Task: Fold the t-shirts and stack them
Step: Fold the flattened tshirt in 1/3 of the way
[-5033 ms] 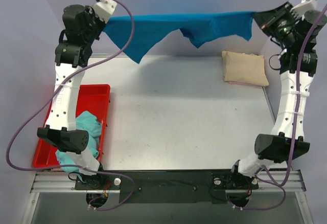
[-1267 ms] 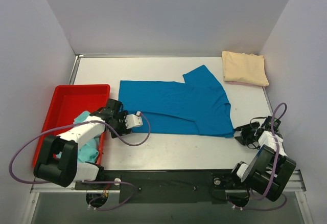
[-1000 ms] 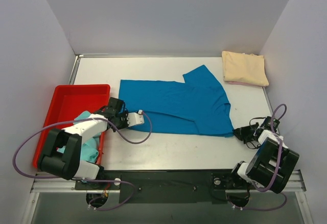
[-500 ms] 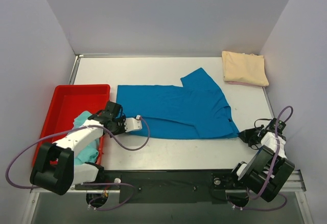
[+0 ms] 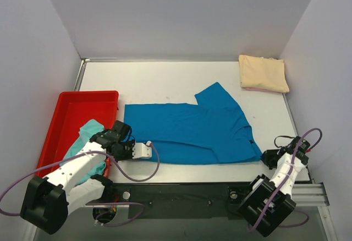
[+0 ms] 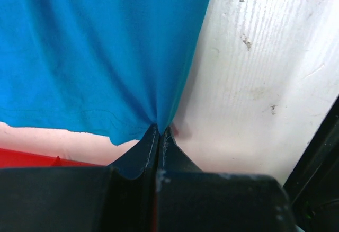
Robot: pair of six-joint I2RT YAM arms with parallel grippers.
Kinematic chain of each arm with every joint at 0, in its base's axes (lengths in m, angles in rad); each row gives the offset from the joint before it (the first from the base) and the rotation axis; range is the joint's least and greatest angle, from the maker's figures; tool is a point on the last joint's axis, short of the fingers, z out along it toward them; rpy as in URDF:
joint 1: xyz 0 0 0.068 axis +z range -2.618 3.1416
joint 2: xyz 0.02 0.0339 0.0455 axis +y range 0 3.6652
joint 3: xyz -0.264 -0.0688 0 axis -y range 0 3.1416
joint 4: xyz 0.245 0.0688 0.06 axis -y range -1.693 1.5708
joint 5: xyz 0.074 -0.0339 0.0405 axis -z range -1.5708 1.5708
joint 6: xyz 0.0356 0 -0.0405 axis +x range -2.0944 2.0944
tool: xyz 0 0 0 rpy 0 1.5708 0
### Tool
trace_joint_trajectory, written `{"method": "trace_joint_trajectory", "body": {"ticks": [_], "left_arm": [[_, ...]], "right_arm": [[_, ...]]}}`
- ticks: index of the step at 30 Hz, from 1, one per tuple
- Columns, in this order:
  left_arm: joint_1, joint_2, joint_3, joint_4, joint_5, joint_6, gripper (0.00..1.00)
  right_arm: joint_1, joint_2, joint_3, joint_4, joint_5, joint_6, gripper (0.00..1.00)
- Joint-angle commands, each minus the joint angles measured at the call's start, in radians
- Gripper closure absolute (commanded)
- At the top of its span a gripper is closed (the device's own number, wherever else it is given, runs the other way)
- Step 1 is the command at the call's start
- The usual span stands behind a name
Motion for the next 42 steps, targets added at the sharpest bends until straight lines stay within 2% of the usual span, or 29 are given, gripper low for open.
{"method": "trace_joint_trajectory", "body": {"ticks": [1, 3, 4, 5, 6, 7, 8, 9, 11, 15, 17, 18, 19, 20, 21, 22, 24, 25, 26, 27, 28, 29, 30, 33, 36, 42], "left_arm": [[-0.002, -0.009, 0.017, -0.092, 0.021, 0.06, 1.0], [-0.002, 0.005, 0.038, -0.121, 0.027, 0.081, 1.0], [-0.002, 0.012, 0.055, -0.135, 0.028, 0.096, 0.96], [-0.002, 0.026, 0.063, -0.155, 0.028, 0.104, 0.77], [-0.002, 0.032, 0.08, -0.169, 0.034, 0.116, 0.65], [-0.002, 0.04, 0.1, -0.196, 0.039, 0.124, 0.52], [-0.002, 0.043, 0.107, -0.213, 0.056, 0.15, 0.48], [-0.002, 0.045, 0.133, -0.253, 0.07, 0.161, 0.46], [0.0, 0.055, 0.175, -0.287, 0.076, 0.189, 0.43], [0.018, 0.094, 0.236, -0.183, 0.048, 0.109, 0.43], [0.033, 0.132, 0.268, -0.128, 0.083, 0.034, 0.44], [0.056, 0.158, 0.282, -0.12, 0.103, 0.02, 0.45], [0.072, 0.172, 0.316, -0.129, 0.164, 0.008, 0.46], [0.098, 0.202, 0.334, -0.149, 0.194, 0.012, 0.47], [0.115, 0.215, 0.382, -0.223, 0.258, 0.046, 0.47], [0.15, 0.242, 0.409, -0.261, 0.286, 0.061, 0.48], [0.197, 0.267, 0.472, -0.373, 0.359, 0.112, 0.48], [0.207, 0.269, 0.495, -0.402, 0.381, 0.12, 0.48], [0.214, 0.266, 0.499, -0.376, 0.383, 0.101, 0.5], [0.211, 0.263, 0.488, -0.341, 0.372, 0.057, 0.52], [0.201, 0.258, 0.476, -0.286, 0.37, 0.032, 0.57], [0.192, 0.258, 0.442, -0.251, 0.373, -0.007, 0.61], [0.169, 0.267, 0.405, -0.199, 0.372, -0.027, 0.67], [0.135, 0.301, 0.359, -0.114, 0.335, -0.115, 0.74], [0.136, 0.361, 0.338, -0.03, 0.285, -0.188, 0.82], [0.15, 0.442, 0.288, 0.09, 0.197, -0.262, 0.82]], "right_arm": [[-0.019, -0.053, 0.045, -0.155, 0.178, 0.025, 1.0], [-0.019, -0.052, 0.071, -0.191, 0.235, 0.012, 1.0], [-0.019, -0.052, 0.086, -0.21, 0.272, 0.012, 1.0], [-0.019, -0.053, 0.091, -0.211, 0.277, 0.009, 1.0], [-0.019, -0.055, 0.1, -0.208, 0.275, 0.007, 1.0], [-0.019, -0.056, 0.108, -0.208, 0.275, -0.001, 0.9], [-0.019, -0.058, 0.129, -0.208, 0.275, -0.008, 0.76], [-0.016, -0.057, 0.146, -0.209, 0.277, -0.016, 0.58], [-0.009, -0.046, 0.192, -0.208, 0.272, -0.03, 0.47], [0.082, -0.043, 0.292, -0.15, 0.2, -0.089, 0.45], [0.184, -0.072, 0.356, -0.104, 0.165, -0.12, 0.45], [0.284, -0.108, 0.37, -0.08, 0.174, -0.158, 0.42], [0.333, -0.124, 0.402, -0.039, 0.187, -0.18, 0.41], [0.451, -0.15, 0.415, -0.019, 0.206, -0.247, 0.43], [0.505, -0.156, 0.444, -0.001, 0.218, -0.275, 0.47], [0.61, -0.153, 0.461, 0.001, 0.217, -0.341, 0.51], [0.753, -0.118, 0.487, 0.009, 0.124, -0.427, 0.66], [0.802, -0.098, 0.485, 0.013, 0.041, -0.447, 0.79], [0.909, -0.057, 0.478, 0.026, 0.002, -0.477, 0.91], [0.962, -0.037, 0.456, 0.055, -0.068, -0.491, 0.94], [1.089, 0.014, 0.447, 0.075, -0.09, -0.519, 1.0], [1.148, 0.038, 0.43, 0.102, -0.105, -0.534, 1.0], [1.274, 0.099, 0.426, 0.111, -0.102, -0.574, 1.0], [1.471, 0.253, 0.435, 0.153, -0.116, -0.625, 1.0], [1.539, 0.454, 0.482, 0.148, -0.164, -0.678, 1.0], [1.547, 0.637, 0.524, 0.156, -0.115, -0.732, 1.0]]}}
